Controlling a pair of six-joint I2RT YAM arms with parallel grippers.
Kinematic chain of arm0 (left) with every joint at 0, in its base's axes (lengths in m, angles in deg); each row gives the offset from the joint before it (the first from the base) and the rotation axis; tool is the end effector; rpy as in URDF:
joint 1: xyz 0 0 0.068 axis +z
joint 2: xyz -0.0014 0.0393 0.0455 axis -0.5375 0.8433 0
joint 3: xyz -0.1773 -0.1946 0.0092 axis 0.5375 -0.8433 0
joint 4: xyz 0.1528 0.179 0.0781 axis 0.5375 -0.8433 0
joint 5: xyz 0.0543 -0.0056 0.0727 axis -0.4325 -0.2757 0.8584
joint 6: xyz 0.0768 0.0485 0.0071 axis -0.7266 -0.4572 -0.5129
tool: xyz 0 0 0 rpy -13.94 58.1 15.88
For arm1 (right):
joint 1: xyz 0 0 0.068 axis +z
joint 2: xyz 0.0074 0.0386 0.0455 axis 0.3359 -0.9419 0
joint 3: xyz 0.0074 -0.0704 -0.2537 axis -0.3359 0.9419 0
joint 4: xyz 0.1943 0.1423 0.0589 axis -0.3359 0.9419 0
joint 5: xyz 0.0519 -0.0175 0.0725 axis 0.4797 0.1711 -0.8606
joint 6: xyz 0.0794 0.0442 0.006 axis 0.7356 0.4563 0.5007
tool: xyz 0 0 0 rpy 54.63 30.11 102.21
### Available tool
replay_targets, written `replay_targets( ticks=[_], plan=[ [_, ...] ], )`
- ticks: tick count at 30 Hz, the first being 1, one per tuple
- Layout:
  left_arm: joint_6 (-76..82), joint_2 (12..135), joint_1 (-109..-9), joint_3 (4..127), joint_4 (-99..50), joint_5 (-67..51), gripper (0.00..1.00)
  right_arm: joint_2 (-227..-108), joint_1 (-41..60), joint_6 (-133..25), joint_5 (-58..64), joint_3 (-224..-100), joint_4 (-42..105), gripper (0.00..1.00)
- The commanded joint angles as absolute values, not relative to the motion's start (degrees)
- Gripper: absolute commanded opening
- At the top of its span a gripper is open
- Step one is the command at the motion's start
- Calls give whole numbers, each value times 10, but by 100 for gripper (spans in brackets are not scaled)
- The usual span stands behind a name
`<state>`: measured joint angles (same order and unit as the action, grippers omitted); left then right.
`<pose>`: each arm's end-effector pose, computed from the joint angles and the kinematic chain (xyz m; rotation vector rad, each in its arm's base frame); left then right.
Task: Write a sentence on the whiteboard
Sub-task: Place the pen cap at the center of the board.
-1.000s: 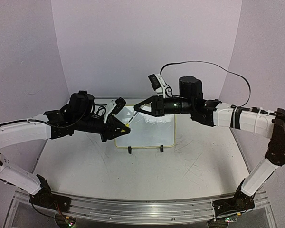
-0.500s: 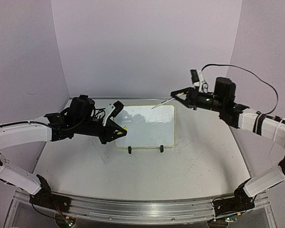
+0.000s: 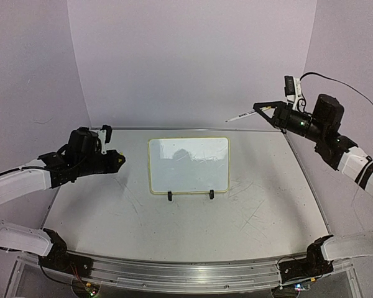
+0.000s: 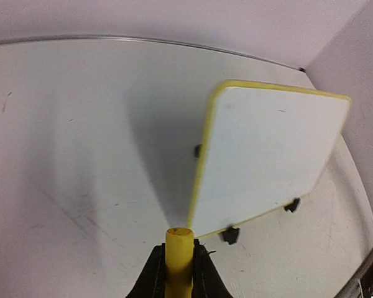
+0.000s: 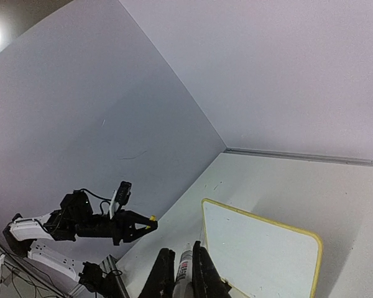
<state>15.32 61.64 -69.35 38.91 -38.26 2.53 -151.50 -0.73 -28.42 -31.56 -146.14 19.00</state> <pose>0.2257 -0.1651 0.2484 0.2162 2.1425 -0.5916 0.2496 0.1432 0.3962 -0.4614 1.5562 1.2369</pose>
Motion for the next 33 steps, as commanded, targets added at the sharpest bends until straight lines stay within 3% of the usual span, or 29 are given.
replay_targets(
  ticks=[1,8,23,26,29,33],
  plan=[
    [307,645,-658,347,-464,110,1,-1506,-7,-303,-308,-1452,190,0],
    [312,782,-658,353,-462,107,0,-1499,-6,-307,-321,-1453,189,0],
    [320,874,-671,359,-461,116,7,-1500,-6,-282,-330,-1415,151,0],
    [322,872,-675,361,-462,118,15,-1504,-6,-281,-333,-1411,150,0],
    [316,859,-677,361,-463,115,30,-1507,-6,-281,-337,-1407,148,0],
    [308,827,-677,366,-470,108,40,-1516,-6,-282,-345,-1404,147,0]
  ],
)
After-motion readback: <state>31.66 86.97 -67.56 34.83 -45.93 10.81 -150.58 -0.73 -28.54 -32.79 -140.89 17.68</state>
